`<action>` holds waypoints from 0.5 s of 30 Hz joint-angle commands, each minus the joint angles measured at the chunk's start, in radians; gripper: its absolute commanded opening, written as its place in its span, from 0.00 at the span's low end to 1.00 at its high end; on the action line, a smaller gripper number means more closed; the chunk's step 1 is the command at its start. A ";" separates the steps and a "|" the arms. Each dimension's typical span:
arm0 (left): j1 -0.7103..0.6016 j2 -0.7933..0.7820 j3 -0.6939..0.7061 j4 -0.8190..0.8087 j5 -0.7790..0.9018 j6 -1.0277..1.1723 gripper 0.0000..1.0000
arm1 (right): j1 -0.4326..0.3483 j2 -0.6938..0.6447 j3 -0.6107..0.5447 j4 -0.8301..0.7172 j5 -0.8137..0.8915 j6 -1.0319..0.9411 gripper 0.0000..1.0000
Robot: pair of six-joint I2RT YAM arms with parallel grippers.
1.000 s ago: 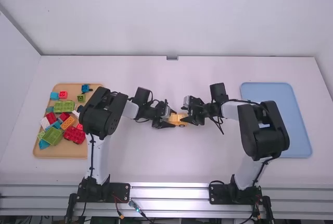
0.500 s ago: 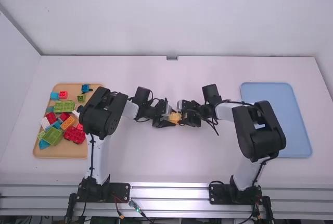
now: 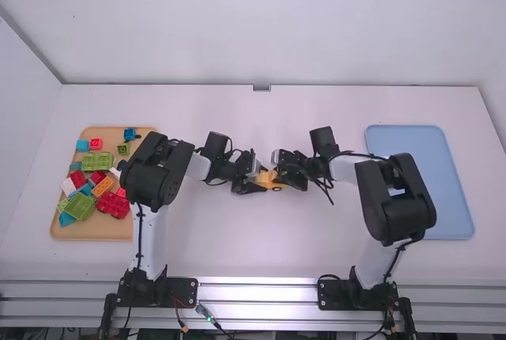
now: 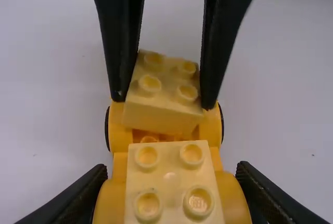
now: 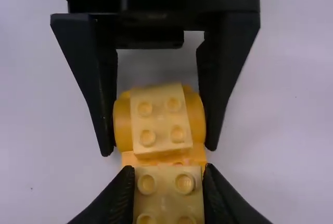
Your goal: Assemble lego blocks to make yellow taxi
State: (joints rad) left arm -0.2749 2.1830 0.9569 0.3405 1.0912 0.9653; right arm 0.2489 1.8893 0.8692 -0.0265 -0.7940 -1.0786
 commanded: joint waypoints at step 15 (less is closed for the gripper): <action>-0.006 0.022 -0.013 -0.071 -0.065 0.102 0.37 | 0.026 -0.015 -0.005 -0.062 -0.052 -0.001 0.34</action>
State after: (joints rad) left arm -0.2779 2.1830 0.9585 0.2840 1.1202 1.0389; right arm 0.2729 1.8893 0.8692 -0.0750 -0.8276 -1.0782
